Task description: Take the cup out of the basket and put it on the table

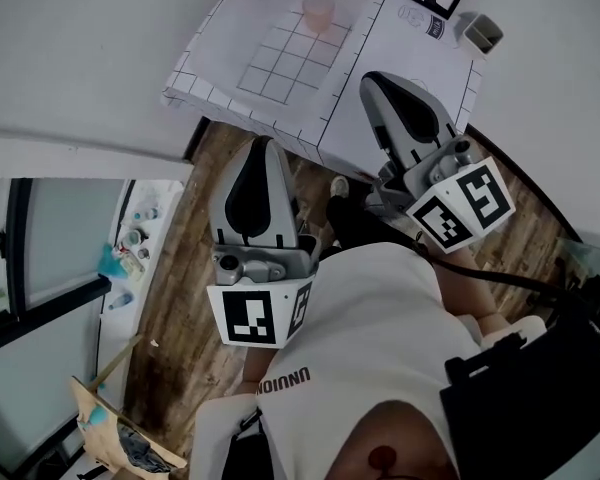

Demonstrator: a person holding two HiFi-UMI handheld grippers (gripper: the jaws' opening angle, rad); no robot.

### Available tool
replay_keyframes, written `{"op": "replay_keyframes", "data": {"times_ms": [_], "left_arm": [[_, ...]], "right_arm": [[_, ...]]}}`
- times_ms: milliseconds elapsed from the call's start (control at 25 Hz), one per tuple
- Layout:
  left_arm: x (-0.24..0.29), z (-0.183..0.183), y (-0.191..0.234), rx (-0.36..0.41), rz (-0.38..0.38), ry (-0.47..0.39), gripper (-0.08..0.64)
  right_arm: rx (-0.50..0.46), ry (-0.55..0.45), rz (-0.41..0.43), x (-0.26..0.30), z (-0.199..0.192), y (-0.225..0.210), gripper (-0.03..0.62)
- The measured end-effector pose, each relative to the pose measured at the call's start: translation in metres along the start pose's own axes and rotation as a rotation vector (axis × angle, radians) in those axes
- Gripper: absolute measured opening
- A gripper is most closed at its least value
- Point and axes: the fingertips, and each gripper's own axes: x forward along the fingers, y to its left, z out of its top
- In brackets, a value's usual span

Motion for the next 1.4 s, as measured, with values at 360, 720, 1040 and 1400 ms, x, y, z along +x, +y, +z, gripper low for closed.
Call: {"op": "replay_keyframes", "data": {"times_ms": [360, 720, 1040, 1400], "left_arm": [[0.083, -0.006, 0.024, 0.004, -0.053, 0.007, 0.014], [0.152, -0.01, 0.029, 0.059, -0.132, 0.05, 0.014], [0.204, -0.021, 0.044, 0.027, -0.243, 0.126, 0.015], [0.265, -0.067, 0.051, 0.071, -0.415, 0.263, 0.017]], "right_arm": [[-0.014, -0.034, -0.042, 0.049, 0.019, -0.058, 0.02], [-0.031, -0.05, -0.097, 0.062, 0.027, -0.1, 0.02], [-0.01, -0.043, -0.206, 0.068, 0.027, -0.121, 0.02], [0.009, -0.064, -0.305, 0.083, 0.023, -0.14, 0.02]]}}
